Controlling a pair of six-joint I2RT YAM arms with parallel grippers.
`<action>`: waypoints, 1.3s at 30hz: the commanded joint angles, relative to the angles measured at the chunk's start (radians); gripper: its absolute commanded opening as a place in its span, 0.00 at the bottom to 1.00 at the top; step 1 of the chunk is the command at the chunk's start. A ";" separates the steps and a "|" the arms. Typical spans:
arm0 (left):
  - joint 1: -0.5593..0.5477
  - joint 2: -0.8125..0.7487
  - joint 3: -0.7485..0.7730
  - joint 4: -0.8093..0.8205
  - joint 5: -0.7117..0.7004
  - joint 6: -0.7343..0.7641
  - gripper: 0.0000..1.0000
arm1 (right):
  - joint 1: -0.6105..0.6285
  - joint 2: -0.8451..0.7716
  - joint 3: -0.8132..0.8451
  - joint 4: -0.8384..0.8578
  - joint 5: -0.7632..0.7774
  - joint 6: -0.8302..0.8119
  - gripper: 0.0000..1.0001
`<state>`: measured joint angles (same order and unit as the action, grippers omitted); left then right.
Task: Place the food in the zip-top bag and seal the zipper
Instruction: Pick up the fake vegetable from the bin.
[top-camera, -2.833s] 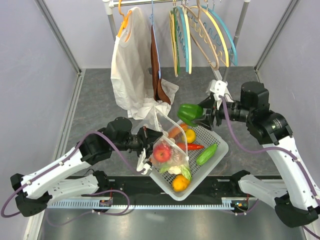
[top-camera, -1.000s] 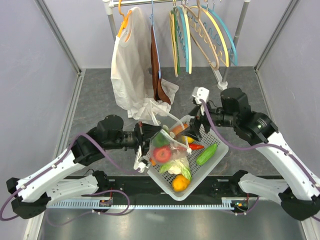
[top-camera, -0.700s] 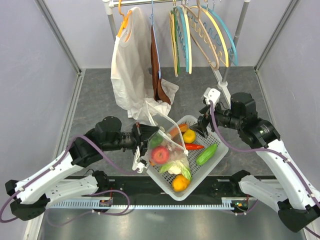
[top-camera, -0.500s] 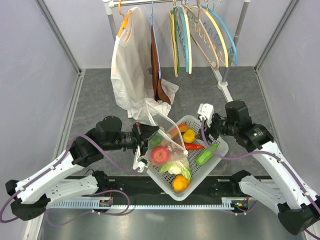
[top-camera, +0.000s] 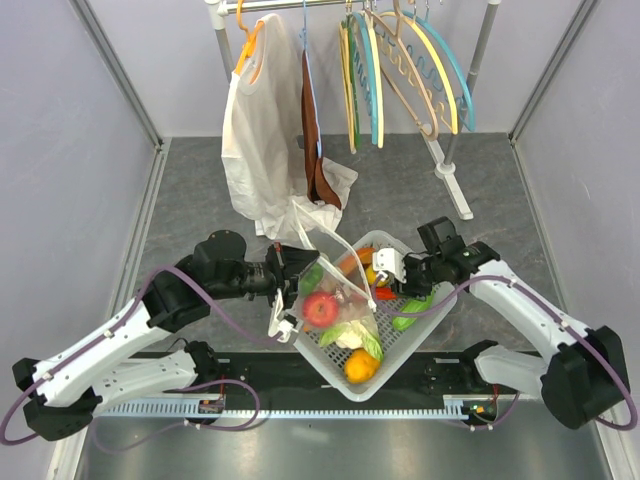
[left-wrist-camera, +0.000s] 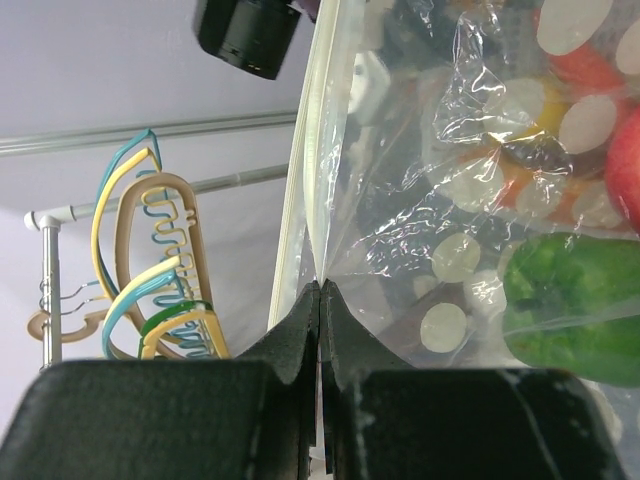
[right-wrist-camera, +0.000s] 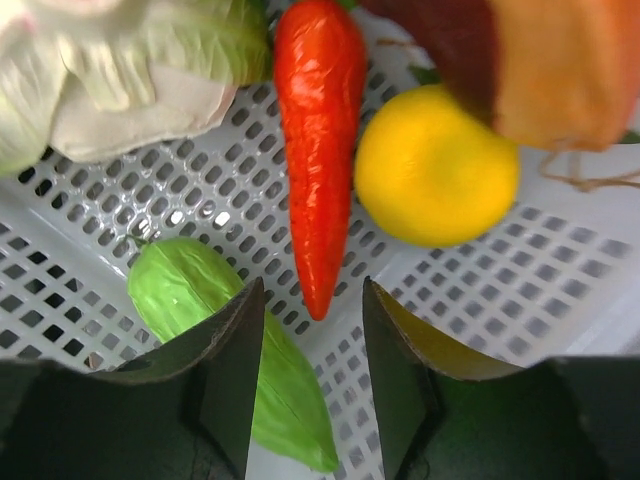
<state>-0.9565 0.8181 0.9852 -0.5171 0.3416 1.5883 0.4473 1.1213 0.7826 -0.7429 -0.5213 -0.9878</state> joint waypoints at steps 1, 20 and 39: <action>0.009 0.003 -0.010 0.065 0.020 -0.025 0.02 | -0.002 0.052 -0.066 0.065 -0.005 -0.100 0.50; 0.015 0.004 -0.020 0.068 0.042 -0.027 0.02 | 0.001 0.224 -0.062 0.158 0.061 -0.098 0.55; 0.016 -0.016 -0.045 0.068 0.024 -0.048 0.02 | -0.001 0.037 0.072 -0.005 0.015 -0.005 0.18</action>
<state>-0.9482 0.8215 0.9474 -0.4778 0.3496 1.5776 0.4477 1.2217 0.7635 -0.6765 -0.4545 -1.0473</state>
